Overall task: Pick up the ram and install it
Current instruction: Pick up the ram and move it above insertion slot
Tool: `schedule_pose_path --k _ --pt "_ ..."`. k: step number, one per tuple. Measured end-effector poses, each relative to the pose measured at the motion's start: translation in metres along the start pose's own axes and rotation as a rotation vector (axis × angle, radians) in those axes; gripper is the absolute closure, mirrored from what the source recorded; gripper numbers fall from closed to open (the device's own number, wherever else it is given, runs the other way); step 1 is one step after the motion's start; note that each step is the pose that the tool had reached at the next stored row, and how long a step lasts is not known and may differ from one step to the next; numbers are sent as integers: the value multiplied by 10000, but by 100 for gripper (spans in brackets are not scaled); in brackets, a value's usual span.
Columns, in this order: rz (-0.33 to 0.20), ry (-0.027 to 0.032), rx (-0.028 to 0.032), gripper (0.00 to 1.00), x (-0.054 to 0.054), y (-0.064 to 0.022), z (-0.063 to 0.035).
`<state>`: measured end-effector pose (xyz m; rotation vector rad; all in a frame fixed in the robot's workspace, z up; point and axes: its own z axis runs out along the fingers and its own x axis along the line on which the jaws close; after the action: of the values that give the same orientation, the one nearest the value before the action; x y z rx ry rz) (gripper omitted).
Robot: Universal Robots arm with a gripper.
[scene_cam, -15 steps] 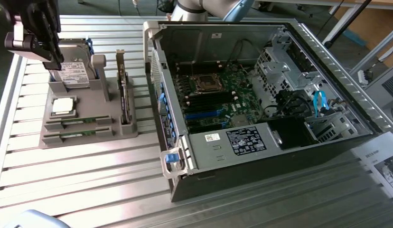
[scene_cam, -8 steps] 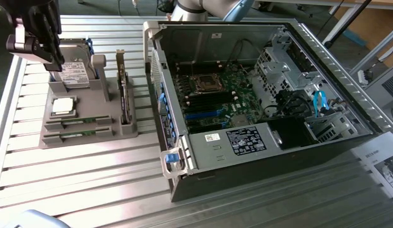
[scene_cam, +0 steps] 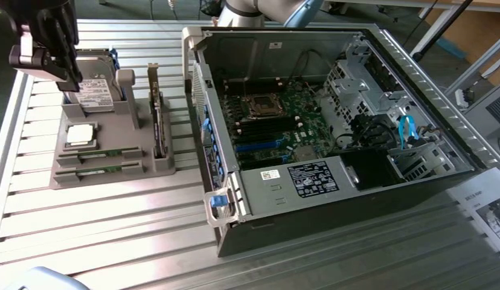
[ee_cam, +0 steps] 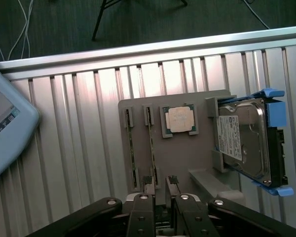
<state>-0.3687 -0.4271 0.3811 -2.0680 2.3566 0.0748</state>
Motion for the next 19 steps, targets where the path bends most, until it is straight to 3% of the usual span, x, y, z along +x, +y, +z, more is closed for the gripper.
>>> schedule_pose_path --k 19 --pt "0 -24 -6 76 6 -5 155"
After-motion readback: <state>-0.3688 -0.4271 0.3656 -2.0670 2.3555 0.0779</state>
